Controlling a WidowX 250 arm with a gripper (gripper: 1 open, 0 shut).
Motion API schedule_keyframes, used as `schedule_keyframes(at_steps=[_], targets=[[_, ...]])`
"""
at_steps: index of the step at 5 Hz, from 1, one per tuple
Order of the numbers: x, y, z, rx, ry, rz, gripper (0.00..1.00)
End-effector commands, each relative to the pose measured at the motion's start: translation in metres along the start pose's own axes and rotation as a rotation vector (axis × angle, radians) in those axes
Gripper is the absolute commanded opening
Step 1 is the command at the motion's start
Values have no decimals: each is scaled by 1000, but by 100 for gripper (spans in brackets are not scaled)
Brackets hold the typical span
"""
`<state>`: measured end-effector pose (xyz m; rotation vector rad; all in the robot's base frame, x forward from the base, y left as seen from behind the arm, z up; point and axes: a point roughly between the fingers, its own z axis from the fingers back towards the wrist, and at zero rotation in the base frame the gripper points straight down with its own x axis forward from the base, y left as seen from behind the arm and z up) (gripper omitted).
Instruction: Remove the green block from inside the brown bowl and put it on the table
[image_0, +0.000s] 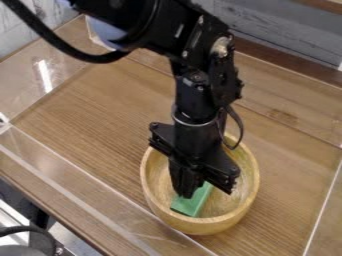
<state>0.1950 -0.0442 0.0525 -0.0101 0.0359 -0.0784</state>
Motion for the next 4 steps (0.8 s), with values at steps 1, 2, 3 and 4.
schedule_keyframes(at_steps=[1, 2, 3, 4], targets=[[12, 2, 18, -6, -64, 3, 0], [13, 3, 19, -5, -67, 1, 0], [14, 4, 19, -5, -69, -2, 0], [15, 5, 19, -5, -71, -4, 0]])
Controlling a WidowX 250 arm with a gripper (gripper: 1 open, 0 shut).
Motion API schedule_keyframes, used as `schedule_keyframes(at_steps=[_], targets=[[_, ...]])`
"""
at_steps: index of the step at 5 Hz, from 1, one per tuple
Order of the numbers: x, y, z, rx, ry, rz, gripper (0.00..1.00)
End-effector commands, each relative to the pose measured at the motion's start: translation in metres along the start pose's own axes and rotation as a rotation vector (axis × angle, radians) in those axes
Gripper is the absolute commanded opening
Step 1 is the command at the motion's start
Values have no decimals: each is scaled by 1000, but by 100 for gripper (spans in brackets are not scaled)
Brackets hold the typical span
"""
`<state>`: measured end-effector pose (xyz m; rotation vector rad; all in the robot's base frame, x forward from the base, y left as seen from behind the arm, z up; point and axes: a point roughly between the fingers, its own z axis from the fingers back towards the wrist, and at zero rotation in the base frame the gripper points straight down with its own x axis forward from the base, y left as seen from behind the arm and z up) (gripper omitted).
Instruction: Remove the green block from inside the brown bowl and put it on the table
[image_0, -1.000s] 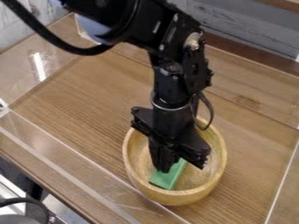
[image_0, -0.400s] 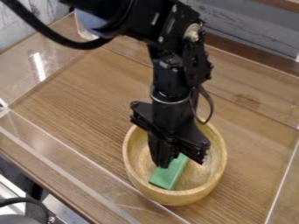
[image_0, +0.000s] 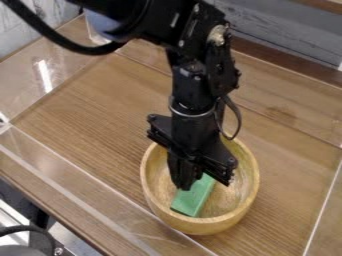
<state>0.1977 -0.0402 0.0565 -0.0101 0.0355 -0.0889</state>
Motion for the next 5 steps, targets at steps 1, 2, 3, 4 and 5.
schedule_keyframes(at_steps=[1, 2, 3, 4, 5], targets=[[13, 2, 14, -5, -73, 4, 0], [13, 3, 15, -5, -75, 3, 0], [14, 4, 17, -5, -76, 3, 0], [15, 5, 18, -5, -77, 2, 0], [16, 6, 20, -4, -78, 2, 0]])
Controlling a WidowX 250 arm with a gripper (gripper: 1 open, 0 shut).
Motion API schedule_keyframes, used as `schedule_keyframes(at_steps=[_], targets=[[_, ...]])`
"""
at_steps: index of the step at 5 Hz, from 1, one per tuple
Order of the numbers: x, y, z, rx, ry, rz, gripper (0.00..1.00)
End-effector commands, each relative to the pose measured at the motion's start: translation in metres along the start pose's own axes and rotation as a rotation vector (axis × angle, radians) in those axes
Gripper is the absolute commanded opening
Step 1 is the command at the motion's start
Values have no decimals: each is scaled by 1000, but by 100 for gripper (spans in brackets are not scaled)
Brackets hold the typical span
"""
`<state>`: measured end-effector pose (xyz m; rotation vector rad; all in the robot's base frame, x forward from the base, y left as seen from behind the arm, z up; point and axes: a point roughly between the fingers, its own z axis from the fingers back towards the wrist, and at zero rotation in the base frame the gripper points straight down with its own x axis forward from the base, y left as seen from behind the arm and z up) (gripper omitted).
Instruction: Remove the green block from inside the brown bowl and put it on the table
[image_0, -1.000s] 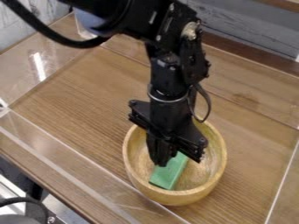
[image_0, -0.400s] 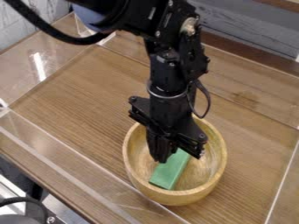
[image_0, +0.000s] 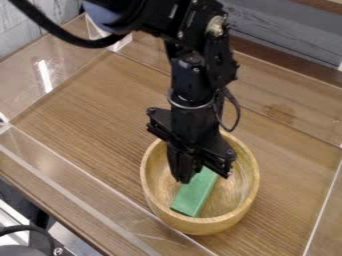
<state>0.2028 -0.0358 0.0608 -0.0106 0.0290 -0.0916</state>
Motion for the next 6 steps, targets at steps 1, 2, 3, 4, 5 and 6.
schedule_keyframes(at_steps=[1, 2, 3, 4, 5, 6], targets=[[12, 1, 15, -4, -73, 5, 0], [13, 1, 14, -4, -74, 7, 100], [13, 1, 12, -4, -74, 7, 100], [13, 0, 11, -5, -73, 7, 0], [13, 0, 10, -6, -73, 6, 0], [14, 0, 8, -6, -72, 7, 100]])
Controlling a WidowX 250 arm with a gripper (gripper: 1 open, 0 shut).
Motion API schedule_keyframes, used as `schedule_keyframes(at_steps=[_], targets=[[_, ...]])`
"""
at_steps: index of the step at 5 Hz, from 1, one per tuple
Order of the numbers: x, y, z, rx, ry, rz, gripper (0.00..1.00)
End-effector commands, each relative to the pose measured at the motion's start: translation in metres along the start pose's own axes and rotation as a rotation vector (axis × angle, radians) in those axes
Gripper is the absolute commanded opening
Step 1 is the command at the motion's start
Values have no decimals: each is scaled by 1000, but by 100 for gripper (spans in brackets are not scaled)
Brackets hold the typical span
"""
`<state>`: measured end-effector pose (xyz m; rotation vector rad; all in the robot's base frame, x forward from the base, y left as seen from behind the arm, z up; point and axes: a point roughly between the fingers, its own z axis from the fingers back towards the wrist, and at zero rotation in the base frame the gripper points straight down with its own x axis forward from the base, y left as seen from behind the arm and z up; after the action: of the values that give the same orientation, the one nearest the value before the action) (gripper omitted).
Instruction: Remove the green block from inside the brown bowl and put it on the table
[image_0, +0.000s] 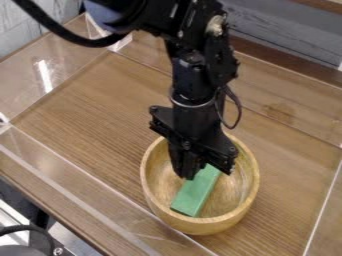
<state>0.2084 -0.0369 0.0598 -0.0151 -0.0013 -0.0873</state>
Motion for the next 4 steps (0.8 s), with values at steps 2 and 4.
schedule_keyframes(at_steps=[2, 4], targets=[[8, 0, 5, -4, -41, 2, 0], [8, 0, 2, -4, -38, 0, 100]])
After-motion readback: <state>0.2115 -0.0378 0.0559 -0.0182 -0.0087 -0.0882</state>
